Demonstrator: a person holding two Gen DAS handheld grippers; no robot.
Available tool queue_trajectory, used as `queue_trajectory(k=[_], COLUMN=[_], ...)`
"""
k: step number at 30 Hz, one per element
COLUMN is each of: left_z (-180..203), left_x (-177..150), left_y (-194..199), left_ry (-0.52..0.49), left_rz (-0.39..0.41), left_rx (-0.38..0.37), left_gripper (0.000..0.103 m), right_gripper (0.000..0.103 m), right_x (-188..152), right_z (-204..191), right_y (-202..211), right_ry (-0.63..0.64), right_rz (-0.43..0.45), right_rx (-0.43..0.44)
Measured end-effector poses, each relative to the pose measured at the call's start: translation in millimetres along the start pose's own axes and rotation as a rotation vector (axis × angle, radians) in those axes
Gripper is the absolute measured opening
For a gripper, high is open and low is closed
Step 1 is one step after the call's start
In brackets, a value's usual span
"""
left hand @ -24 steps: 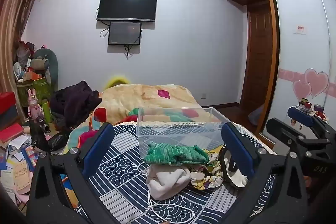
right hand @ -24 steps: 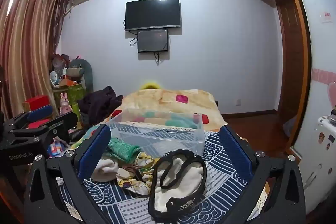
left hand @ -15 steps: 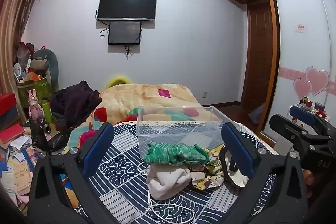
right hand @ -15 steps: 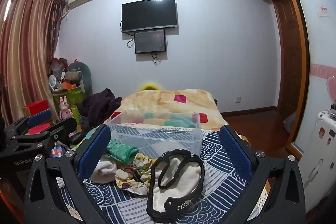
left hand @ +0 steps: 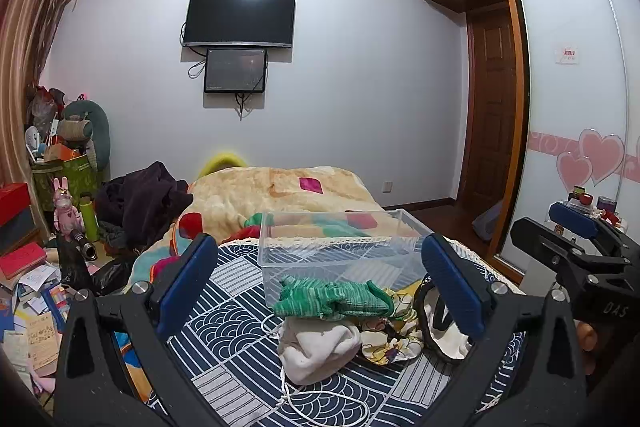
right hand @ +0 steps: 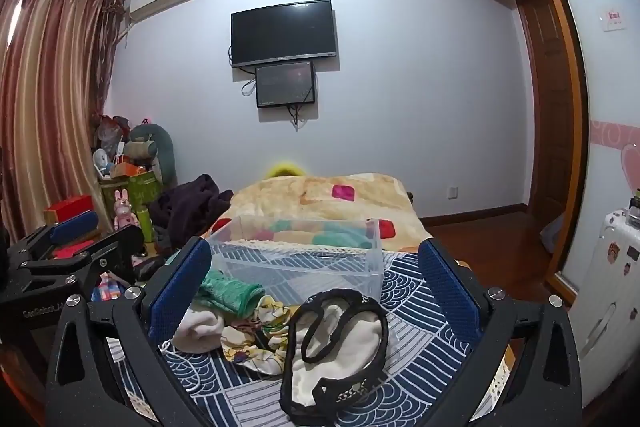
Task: Organize soft objects
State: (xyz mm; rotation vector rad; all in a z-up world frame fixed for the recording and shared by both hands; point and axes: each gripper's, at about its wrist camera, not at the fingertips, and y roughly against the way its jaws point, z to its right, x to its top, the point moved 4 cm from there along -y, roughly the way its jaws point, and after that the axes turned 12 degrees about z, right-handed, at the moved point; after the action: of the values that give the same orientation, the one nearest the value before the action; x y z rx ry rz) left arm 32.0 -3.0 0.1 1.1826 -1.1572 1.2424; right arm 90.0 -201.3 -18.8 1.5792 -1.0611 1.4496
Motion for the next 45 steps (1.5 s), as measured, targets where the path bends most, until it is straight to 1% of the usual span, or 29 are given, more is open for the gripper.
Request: queue_trajectory(k=[14,45], left_z=[6.2,7.2], left_x=[-1.8,-0.7], left_y=[0.5,0.4], left_ry=[-0.027,-0.014], left_rz=[0.009,0.008], left_rx=[0.006,0.001], left_gripper=[0.103,0.103], right_gripper=[0.103,0.103], right_x=[-1.4,0.5], right_z=[-1.4,-3.1], right_y=[1.4,3.0], right_ry=[0.004,-0.004], right_rz=[0.01,0.015], right_rx=[0.002,-0.001])
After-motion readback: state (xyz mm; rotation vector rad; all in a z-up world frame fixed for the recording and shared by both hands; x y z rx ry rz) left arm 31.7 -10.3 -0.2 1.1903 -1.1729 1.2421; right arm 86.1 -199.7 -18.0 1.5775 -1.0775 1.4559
